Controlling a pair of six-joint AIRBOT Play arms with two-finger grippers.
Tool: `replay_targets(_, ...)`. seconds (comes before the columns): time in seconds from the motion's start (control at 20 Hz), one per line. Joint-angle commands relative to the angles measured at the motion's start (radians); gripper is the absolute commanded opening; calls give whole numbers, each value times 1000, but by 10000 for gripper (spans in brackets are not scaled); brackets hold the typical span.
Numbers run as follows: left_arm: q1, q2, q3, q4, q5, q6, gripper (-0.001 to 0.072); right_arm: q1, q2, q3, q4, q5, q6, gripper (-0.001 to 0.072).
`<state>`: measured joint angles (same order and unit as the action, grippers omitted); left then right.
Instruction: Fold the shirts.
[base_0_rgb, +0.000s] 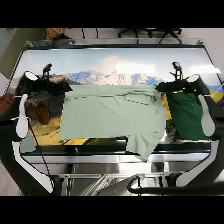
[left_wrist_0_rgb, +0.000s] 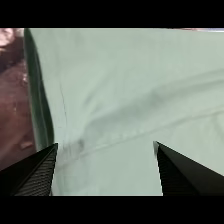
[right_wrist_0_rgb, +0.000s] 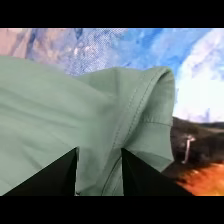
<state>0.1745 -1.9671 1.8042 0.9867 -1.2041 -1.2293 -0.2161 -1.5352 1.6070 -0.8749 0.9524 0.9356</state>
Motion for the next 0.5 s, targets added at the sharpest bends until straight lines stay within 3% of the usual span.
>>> replay_targets(0.0, 73, 77, 44, 106, -218, -109, 664, -40, 151, -4, -156, 148, 167, 322)
replay_targets(0.15, 134, 200, -126, 156, -308, -124, 664, -103, 296, -115, -168, 273, 249, 321)
replay_targets(0.3, 180, 348, -460, 153, -226, -77, 665, -146, 472, -355, -170, 290, 296, 321)
replay_targets(0.45, 194, 436, -724, 92, -152, -14, 665, -203, 625, -598, -169, 291, 425, 321)
